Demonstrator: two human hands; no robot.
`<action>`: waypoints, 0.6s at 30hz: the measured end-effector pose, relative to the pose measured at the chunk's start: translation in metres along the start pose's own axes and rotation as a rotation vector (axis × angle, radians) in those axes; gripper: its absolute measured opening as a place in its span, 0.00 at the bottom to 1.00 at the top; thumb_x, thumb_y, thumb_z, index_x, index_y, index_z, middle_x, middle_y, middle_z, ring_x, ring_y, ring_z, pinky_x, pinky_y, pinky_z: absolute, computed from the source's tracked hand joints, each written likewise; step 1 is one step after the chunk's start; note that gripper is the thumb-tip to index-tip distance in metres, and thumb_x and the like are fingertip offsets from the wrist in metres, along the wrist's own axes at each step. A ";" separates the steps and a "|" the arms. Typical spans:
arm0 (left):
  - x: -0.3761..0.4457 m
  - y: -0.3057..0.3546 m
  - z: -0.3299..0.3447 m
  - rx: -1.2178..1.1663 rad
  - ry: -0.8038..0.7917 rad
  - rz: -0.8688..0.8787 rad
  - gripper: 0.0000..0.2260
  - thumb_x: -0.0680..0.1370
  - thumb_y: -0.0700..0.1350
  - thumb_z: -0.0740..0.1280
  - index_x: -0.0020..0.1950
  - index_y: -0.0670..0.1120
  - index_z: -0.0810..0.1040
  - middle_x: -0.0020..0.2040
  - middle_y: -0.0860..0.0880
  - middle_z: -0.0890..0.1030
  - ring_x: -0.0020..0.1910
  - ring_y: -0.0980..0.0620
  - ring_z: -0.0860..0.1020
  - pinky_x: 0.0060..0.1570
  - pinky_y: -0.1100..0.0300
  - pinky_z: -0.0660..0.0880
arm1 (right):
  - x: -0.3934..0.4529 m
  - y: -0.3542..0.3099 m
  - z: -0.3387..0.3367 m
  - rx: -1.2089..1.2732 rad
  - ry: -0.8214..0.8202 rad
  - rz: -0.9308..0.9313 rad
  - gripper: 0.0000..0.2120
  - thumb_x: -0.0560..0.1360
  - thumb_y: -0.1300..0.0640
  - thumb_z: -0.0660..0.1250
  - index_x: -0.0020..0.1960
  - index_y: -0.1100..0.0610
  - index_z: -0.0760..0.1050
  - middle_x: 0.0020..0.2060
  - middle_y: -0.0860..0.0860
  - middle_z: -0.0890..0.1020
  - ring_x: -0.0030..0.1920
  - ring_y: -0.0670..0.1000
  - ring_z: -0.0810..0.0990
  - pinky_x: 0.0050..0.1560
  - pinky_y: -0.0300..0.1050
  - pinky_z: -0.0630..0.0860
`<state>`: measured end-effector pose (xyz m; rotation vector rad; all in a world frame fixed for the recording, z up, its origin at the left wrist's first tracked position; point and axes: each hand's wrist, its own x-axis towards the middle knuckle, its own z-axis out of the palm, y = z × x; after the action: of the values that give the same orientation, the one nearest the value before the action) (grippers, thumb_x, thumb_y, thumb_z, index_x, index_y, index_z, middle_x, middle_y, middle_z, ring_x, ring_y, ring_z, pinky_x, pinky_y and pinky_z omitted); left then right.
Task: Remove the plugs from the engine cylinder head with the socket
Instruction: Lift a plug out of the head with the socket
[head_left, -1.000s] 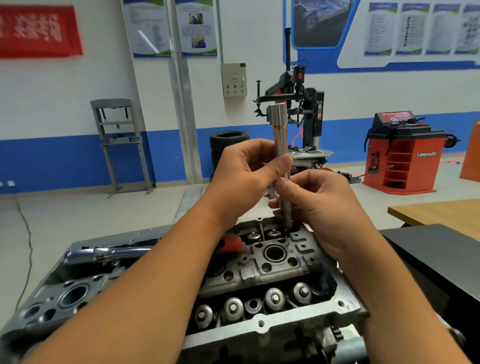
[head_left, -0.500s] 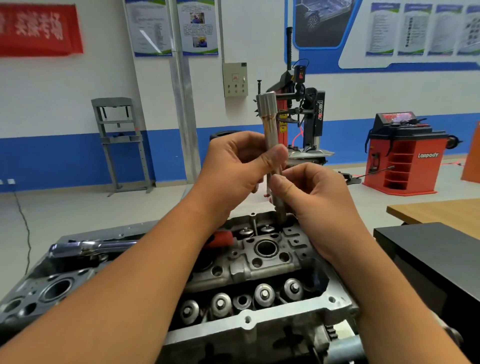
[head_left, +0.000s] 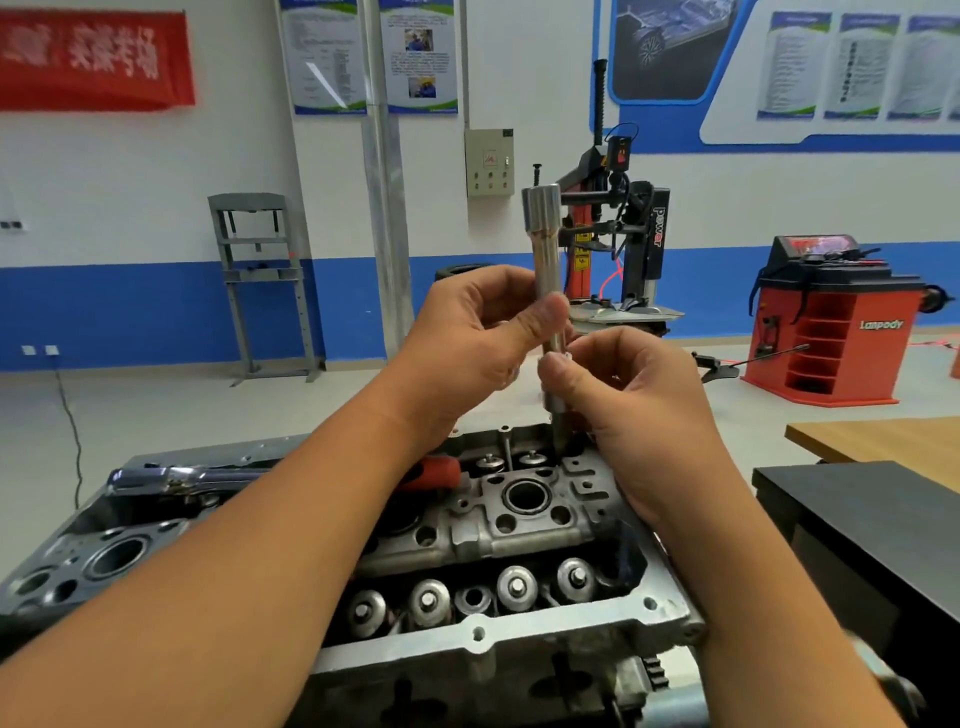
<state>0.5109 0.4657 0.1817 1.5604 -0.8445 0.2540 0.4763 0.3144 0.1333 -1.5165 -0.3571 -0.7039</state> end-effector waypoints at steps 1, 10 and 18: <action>0.000 0.000 -0.001 -0.014 -0.029 -0.016 0.10 0.83 0.46 0.67 0.59 0.42 0.82 0.52 0.36 0.85 0.39 0.46 0.75 0.33 0.59 0.70 | 0.001 0.000 0.000 0.013 -0.023 0.004 0.05 0.76 0.59 0.76 0.50 0.57 0.82 0.37 0.60 0.84 0.37 0.60 0.83 0.44 0.65 0.82; 0.000 -0.003 0.000 -0.011 0.077 0.039 0.09 0.77 0.38 0.75 0.54 0.36 0.82 0.45 0.37 0.87 0.38 0.48 0.85 0.38 0.64 0.78 | 0.004 0.004 -0.003 0.078 -0.085 0.043 0.15 0.70 0.48 0.78 0.49 0.58 0.83 0.41 0.56 0.87 0.44 0.59 0.88 0.46 0.54 0.84; 0.000 -0.003 -0.002 -0.018 -0.046 0.023 0.07 0.85 0.38 0.64 0.59 0.44 0.81 0.49 0.42 0.87 0.41 0.48 0.80 0.35 0.62 0.72 | 0.004 0.006 -0.001 0.011 -0.085 0.061 0.07 0.81 0.56 0.71 0.48 0.59 0.83 0.39 0.60 0.85 0.41 0.60 0.83 0.44 0.61 0.82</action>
<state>0.5130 0.4674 0.1801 1.5451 -0.8982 0.2269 0.4827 0.3119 0.1308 -1.5434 -0.3762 -0.5897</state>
